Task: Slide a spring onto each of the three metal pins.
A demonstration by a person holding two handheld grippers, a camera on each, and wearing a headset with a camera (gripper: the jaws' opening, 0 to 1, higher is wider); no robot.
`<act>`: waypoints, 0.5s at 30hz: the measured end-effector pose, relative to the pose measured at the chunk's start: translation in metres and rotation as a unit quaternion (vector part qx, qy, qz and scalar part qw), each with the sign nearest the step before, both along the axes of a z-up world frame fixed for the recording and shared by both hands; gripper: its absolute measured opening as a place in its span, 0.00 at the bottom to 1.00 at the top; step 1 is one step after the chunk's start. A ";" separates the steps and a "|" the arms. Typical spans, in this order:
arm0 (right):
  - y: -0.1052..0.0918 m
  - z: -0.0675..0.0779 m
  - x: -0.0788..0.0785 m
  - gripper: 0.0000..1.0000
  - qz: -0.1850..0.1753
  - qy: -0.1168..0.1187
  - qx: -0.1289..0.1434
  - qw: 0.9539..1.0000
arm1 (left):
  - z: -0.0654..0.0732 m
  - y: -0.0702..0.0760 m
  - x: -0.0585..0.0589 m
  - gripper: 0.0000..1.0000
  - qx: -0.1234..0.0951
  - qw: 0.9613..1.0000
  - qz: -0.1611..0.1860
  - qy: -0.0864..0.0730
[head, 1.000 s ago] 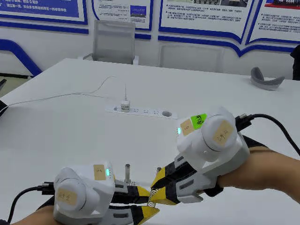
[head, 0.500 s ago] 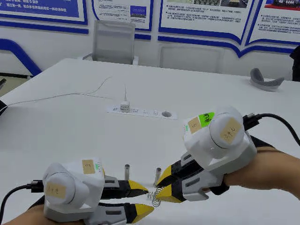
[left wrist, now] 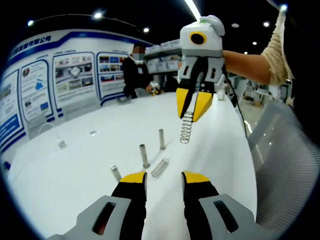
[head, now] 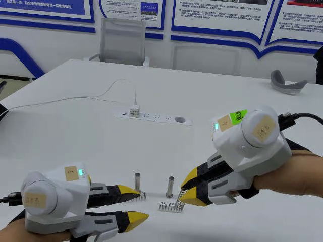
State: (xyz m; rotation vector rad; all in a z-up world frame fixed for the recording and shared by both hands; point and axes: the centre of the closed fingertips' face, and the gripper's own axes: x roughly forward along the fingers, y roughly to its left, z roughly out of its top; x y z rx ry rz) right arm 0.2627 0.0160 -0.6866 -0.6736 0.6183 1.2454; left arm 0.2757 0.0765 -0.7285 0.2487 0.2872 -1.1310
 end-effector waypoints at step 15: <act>-0.026 0.011 0.016 0.12 -0.042 -0.009 0.005 0.999 | -0.007 0.029 0.009 0.39 -0.004 0.999 0.050 0.004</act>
